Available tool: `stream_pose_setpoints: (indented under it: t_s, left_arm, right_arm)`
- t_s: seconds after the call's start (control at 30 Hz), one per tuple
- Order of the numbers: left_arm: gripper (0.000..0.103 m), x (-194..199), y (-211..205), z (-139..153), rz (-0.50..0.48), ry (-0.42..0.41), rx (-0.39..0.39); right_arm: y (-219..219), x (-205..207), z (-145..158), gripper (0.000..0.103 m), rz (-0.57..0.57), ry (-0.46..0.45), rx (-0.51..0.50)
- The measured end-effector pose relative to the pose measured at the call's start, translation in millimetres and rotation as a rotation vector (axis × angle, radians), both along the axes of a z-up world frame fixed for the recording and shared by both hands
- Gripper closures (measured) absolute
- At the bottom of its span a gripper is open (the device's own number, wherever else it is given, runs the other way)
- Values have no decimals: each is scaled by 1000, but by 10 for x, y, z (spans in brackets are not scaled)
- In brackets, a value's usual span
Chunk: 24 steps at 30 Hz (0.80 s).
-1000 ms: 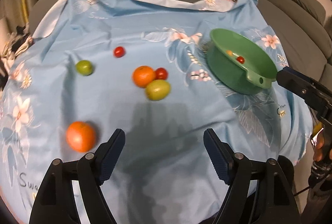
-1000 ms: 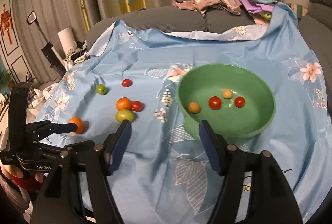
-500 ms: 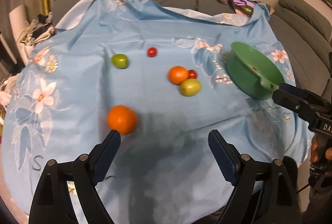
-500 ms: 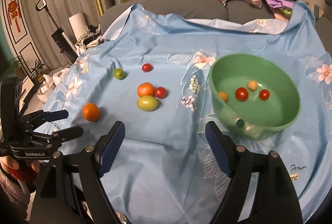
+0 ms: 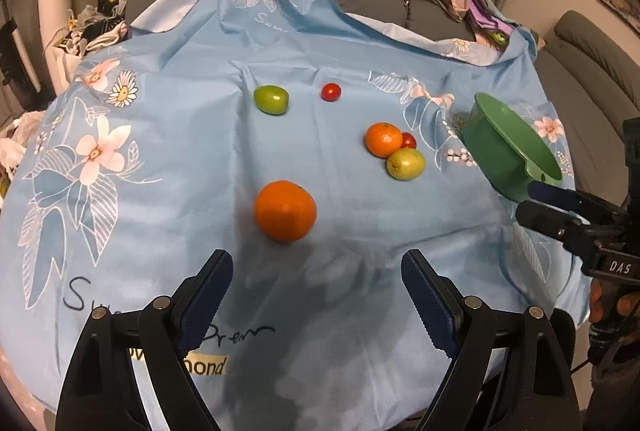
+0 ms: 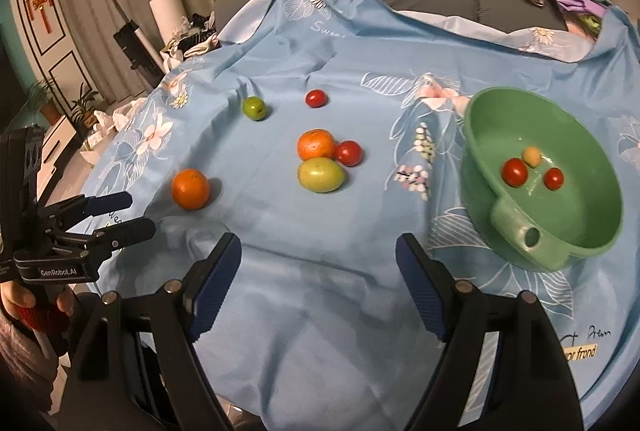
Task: Organize fruits
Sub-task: 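Grasp the large orange with the left tool while the right grasps a small orange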
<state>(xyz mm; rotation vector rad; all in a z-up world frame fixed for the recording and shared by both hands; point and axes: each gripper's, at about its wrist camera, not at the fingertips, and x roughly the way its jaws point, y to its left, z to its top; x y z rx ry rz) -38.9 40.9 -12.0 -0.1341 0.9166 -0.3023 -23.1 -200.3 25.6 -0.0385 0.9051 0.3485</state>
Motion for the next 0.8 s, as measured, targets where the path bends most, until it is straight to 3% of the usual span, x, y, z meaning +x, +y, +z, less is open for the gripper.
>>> stream_pose_setpoints:
  t_s: [0.3,0.47,0.63,0.8]
  left_arm:
    - [22,245,9,-75,-26,-16,14]
    - [41,385,-17,-180,-49,-8,60]
    - [43,483,-35,-273,-58,-3,101]
    - [53,519,-97,-329,-72,-8,149]
  right_arm:
    - [129,116,-82,22,40,28,-3]
    - [185,192,-124,22,57,38,0]
    - [193,273,-174,22,58,55,16]
    - [208,359,-218,22,59,66,29]
